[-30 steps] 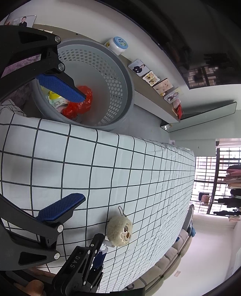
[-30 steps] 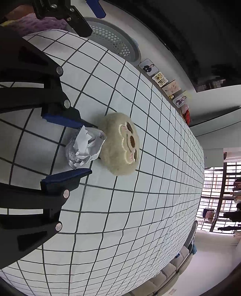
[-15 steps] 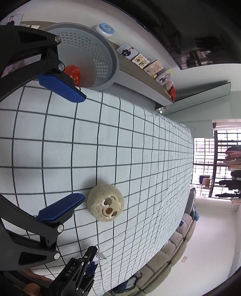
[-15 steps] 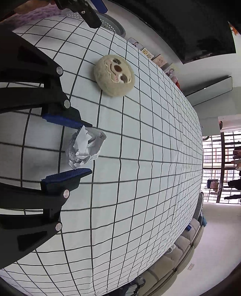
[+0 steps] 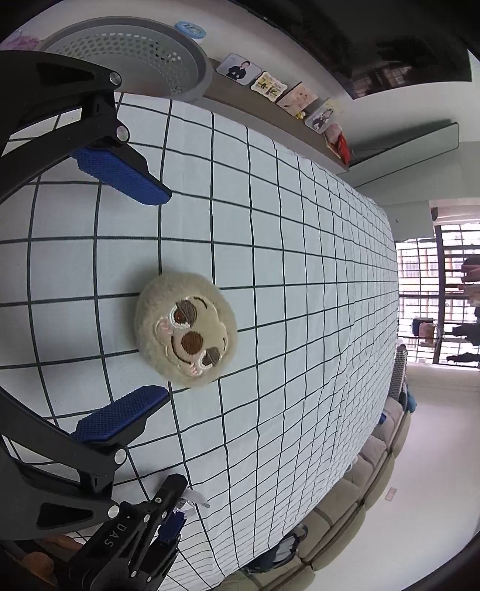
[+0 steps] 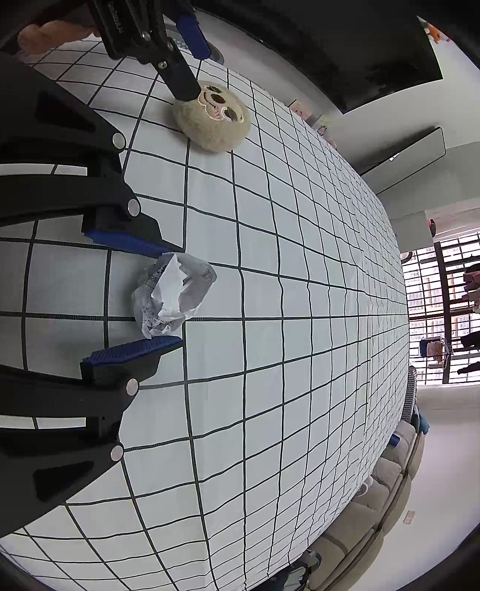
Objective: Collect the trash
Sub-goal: 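Grasp the crumpled silver foil with the right tool while the left tool grasps the beige plush ball, then carry the plush ball and foil over the grey basket and release both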
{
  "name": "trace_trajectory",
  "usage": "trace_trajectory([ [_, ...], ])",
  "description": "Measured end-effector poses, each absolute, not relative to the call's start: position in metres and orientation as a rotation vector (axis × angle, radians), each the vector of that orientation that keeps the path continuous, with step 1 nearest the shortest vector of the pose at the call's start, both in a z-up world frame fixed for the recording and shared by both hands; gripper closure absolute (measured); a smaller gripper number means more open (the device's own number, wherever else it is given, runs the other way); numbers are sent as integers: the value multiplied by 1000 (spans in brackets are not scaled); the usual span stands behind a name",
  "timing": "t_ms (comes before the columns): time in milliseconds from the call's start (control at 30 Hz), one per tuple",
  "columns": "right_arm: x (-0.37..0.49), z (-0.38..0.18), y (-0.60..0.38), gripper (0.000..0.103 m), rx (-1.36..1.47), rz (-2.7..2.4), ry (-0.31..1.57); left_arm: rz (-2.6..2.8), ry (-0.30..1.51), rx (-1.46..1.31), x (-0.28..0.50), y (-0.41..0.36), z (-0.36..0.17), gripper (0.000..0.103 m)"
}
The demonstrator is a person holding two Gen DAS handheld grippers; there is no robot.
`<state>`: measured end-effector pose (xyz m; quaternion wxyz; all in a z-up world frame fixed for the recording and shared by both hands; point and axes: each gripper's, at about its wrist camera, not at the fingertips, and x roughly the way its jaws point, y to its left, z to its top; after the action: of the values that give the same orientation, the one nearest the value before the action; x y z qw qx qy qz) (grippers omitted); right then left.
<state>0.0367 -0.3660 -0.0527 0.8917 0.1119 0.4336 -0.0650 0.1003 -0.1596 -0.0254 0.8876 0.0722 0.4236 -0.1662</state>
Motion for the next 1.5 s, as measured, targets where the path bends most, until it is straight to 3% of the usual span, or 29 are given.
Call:
trace_trajectory([
  [433,34,-53,-373,61,300,-109,890,-368,940,182,123,-188,-52,8],
  [633,32,-53,-376,61,318,-96,887,-366,942,192,124,-191,-57,29],
  [667,32,-53,-377,61,321,-93,887,-370,938,192,124,-190,-56,36],
  [767,32,-54,-380,61,329,-87,885,-369,935,199,122,-191,-54,40],
  [1500,31,-42,-367,61,315,-89,881,-282,858,167,77,-119,-16,41],
])
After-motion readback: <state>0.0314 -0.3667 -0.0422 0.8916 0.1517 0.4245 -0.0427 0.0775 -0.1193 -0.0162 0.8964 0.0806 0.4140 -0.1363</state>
